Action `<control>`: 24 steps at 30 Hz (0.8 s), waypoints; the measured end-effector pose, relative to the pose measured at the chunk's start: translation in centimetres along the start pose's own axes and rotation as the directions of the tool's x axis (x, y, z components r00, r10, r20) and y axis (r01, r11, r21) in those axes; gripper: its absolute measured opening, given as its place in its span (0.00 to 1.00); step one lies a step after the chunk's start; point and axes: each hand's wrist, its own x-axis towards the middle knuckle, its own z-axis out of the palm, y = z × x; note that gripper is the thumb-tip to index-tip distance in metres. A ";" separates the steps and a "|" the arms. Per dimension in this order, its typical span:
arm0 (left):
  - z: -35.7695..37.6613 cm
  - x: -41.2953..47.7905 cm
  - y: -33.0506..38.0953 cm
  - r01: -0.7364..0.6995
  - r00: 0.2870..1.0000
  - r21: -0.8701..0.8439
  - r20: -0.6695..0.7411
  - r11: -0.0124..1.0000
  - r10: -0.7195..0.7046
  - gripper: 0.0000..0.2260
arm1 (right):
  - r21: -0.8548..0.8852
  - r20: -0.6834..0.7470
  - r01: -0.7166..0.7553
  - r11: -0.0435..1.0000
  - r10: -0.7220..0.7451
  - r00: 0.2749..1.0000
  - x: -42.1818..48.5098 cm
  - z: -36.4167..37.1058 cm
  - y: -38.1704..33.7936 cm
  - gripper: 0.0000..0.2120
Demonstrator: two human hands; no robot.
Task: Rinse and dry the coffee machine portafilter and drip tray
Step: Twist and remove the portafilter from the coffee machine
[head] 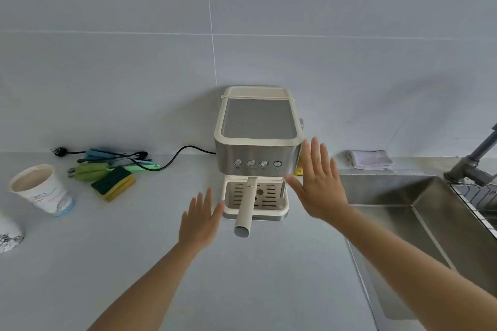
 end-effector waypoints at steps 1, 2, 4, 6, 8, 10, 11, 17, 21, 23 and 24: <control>0.1 0.0 0.4 0.053 0.997 -0.156 0.066 0.986 -0.043 0.25 | 0.014 -0.026 0.005 1.000 -0.004 1.000 0.6 -0.7 -0.5 0.41; 0.1 -0.1 0.7 0.085 0.988 -0.277 0.144 0.957 -0.047 0.25 | 0.030 -0.059 0.017 0.999 -0.016 0.998 1.2 -1.2 -0.9 0.40; 0.3 -0.5 1.8 0.156 0.962 -0.496 0.274 0.854 -0.017 0.25 | 0.038 -0.065 0.041 0.998 -0.038 0.997 2.7 -2.6 -2.0 0.38; 0.5 -0.6 2.7 0.234 0.938 -0.600 0.345 0.765 -0.016 0.24 | 0.004 -0.046 0.069 0.998 -0.069 0.997 3.9 -3.2 -2.6 0.37; 0.7 -0.2 3.2 0.269 0.934 -0.656 0.358 0.705 -0.024 0.22 | -0.041 -0.011 0.091 0.995 -0.091 0.996 5.1 -3.4 -2.8 0.35; 1.0 0.2 3.7 0.325 0.918 -0.707 0.397 0.628 -0.029 0.22 | -0.058 0.015 0.105 0.993 -0.105 0.994 6.1 -3.8 -2.9 0.34; 1.1 0.4 3.9 0.344 0.911 -0.735 0.412 0.585 -0.019 0.22 | -0.067 0.030 0.118 0.991 -0.116 0.993 6.5 -3.8 -3.0 0.33; 1.0 1.2 5.4 0.358 0.896 -0.728 0.443 0.585 0.003 0.08 | -0.108 0.077 0.189 0.976 -0.181 0.980 8.0 -3.3 -3.2 0.31; 1.3 1.5 6.0 0.361 0.892 -0.673 0.452 0.645 -0.028 0.09 | -0.136 0.075 0.206 0.969 -0.197 0.978 8.4 -2.6 -3.0 0.29; 1.5 1.5 6.2 0.349 0.896 -0.640 0.441 0.685 -0.044 0.08 | -0.139 0.060 0.215 0.967 -0.208 0.976 8.6 -2.2 -2.7 0.28; 1.6 1.5 6.3 0.344 0.900 -0.623 0.433 0.703 -0.057 0.07 | -0.146 0.043 0.226 0.963 -0.222 0.974 8.6 -2.0 -2.6 0.29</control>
